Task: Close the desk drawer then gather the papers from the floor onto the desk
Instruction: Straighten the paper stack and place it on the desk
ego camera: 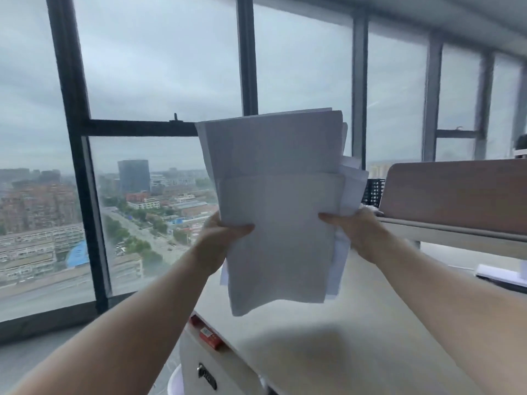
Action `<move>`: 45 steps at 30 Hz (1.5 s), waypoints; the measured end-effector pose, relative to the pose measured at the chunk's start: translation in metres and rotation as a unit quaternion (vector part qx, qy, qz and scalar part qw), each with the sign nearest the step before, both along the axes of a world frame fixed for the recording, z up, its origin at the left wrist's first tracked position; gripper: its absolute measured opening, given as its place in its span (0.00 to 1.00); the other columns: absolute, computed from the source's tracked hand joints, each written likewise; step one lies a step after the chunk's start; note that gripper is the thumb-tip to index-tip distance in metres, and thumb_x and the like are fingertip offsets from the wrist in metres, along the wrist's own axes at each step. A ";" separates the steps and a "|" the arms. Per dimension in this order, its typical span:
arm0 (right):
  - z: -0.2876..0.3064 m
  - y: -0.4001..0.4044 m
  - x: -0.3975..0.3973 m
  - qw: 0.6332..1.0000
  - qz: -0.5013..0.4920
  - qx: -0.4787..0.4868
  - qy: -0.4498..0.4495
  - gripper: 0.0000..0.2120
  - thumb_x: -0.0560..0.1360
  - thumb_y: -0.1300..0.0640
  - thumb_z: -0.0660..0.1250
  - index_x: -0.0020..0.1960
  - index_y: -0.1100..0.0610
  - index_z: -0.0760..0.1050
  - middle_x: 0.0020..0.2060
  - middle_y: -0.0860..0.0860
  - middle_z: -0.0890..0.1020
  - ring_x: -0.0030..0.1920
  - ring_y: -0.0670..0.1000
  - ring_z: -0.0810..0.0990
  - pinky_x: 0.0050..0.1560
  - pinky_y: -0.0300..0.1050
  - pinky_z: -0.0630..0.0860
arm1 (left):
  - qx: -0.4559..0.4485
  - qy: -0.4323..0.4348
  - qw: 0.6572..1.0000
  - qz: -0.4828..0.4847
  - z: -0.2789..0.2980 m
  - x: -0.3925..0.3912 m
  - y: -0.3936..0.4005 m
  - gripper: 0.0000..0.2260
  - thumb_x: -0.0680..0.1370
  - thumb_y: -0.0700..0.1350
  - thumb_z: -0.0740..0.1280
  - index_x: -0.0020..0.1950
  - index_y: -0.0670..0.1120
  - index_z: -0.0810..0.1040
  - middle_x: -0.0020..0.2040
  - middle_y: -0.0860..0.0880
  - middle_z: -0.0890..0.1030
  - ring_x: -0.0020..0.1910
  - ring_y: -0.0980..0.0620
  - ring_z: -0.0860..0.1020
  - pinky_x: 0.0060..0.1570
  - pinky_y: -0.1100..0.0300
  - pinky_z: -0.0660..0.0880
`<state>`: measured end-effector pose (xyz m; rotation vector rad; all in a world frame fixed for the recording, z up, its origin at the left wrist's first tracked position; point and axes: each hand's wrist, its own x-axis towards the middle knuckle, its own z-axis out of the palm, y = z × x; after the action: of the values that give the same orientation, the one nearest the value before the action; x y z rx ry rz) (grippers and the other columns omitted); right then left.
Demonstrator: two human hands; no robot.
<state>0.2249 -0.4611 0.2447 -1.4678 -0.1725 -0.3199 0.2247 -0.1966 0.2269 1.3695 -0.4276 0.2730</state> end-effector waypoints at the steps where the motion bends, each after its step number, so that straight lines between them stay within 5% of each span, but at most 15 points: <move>1: 0.000 -0.010 -0.001 1.000 -0.003 0.000 -0.004 0.14 0.65 0.65 0.76 0.51 0.62 0.82 0.54 0.59 0.84 0.54 0.60 0.83 0.62 0.55 0.76 | -0.003 0.003 1.000 -0.004 -0.002 0.003 -0.013 0.17 0.64 0.31 0.72 0.52 0.38 0.81 0.42 0.46 0.87 0.38 0.47 0.84 0.42 0.55 0.82; 6: -0.011 -0.045 -0.006 1.000 -0.008 -0.013 -0.005 0.20 0.68 0.66 0.74 0.59 0.63 0.79 0.56 0.60 0.84 0.56 0.60 0.83 0.61 0.56 0.77 | -0.023 0.039 0.999 0.012 -0.018 0.011 -0.061 0.18 0.63 0.36 0.75 0.52 0.41 0.82 0.48 0.41 0.85 0.46 0.43 0.83 0.51 0.48 0.81; 13: -0.038 -0.058 0.001 0.999 -0.015 -0.008 0.034 0.15 0.67 0.62 0.76 0.54 0.60 0.82 0.53 0.56 0.86 0.54 0.57 0.84 0.58 0.51 0.78 | -0.001 0.024 0.995 0.096 -0.024 0.017 -0.077 0.26 0.60 0.48 0.79 0.56 0.46 0.80 0.50 0.43 0.85 0.48 0.43 0.84 0.49 0.46 0.81; 17: -0.037 -0.054 0.001 1.000 -0.006 -0.015 0.008 0.18 0.68 0.62 0.75 0.58 0.58 0.80 0.51 0.53 0.86 0.49 0.52 0.84 0.48 0.43 0.80 | 0.021 -0.002 0.984 0.177 -0.016 0.018 -0.077 0.19 0.63 0.54 0.76 0.49 0.52 0.75 0.50 0.45 0.83 0.47 0.45 0.83 0.48 0.47 0.82; 24: -0.031 -0.034 0.006 0.999 -0.012 0.001 -0.045 0.24 0.65 0.57 0.78 0.57 0.47 0.72 0.50 0.48 0.84 0.47 0.47 0.83 0.44 0.40 0.78 | 0.037 -0.029 0.982 0.182 -0.008 0.017 -0.094 0.26 0.67 0.68 0.62 0.53 0.50 0.71 0.52 0.41 0.79 0.53 0.40 0.79 0.55 0.38 0.77; 30: -0.036 -0.039 0.012 0.997 -0.064 -0.021 -0.024 0.51 0.57 0.41 0.79 0.74 0.43 0.57 0.65 0.46 0.76 0.63 0.50 0.77 0.65 0.53 0.74 | -0.014 0.017 0.987 0.157 -0.015 0.018 -0.095 0.29 0.66 0.67 0.66 0.57 0.48 0.68 0.56 0.43 0.78 0.54 0.44 0.80 0.55 0.42 0.78; 32: -0.042 -0.041 0.014 0.998 -0.052 -0.027 0.004 0.48 0.57 0.41 0.79 0.72 0.44 0.61 0.63 0.47 0.78 0.62 0.51 0.78 0.62 0.51 0.75 | -0.011 0.023 0.990 0.140 -0.025 0.021 -0.091 0.30 0.66 0.64 0.68 0.59 0.46 0.71 0.56 0.43 0.80 0.53 0.44 0.81 0.52 0.45 0.79; 37: -0.049 -0.033 0.020 1.000 0.005 0.026 0.012 0.13 0.66 0.57 0.77 0.49 0.54 0.79 0.47 0.53 0.86 0.48 0.55 0.84 0.48 0.47 0.80 | -0.003 0.034 0.995 0.094 -0.035 0.030 -0.094 0.16 0.70 0.56 0.71 0.51 0.48 0.82 0.49 0.42 0.85 0.48 0.42 0.84 0.49 0.47 0.81; 42: -0.041 -0.029 0.029 0.999 0.012 0.039 0.003 0.18 0.65 0.55 0.78 0.53 0.58 0.82 0.46 0.54 0.87 0.45 0.55 0.85 0.44 0.45 0.81 | -0.015 0.026 0.995 0.094 -0.018 0.039 -0.095 0.14 0.67 0.56 0.72 0.48 0.50 0.83 0.44 0.46 0.85 0.44 0.45 0.83 0.49 0.47 0.80; 45: -0.045 -0.038 0.035 0.999 0.009 0.034 0.016 0.24 0.64 0.52 0.78 0.58 0.56 0.78 0.50 0.54 0.86 0.50 0.56 0.86 0.45 0.47 0.81 | -0.005 0.034 0.997 0.062 -0.023 0.042 -0.089 0.13 0.72 0.54 0.70 0.54 0.52 0.80 0.51 0.45 0.85 0.50 0.45 0.83 0.53 0.46 0.80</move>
<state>0.2598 -0.4990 0.1992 -1.4026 -0.1488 -0.2849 0.2669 -0.2855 0.2041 1.3944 -0.2844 0.3297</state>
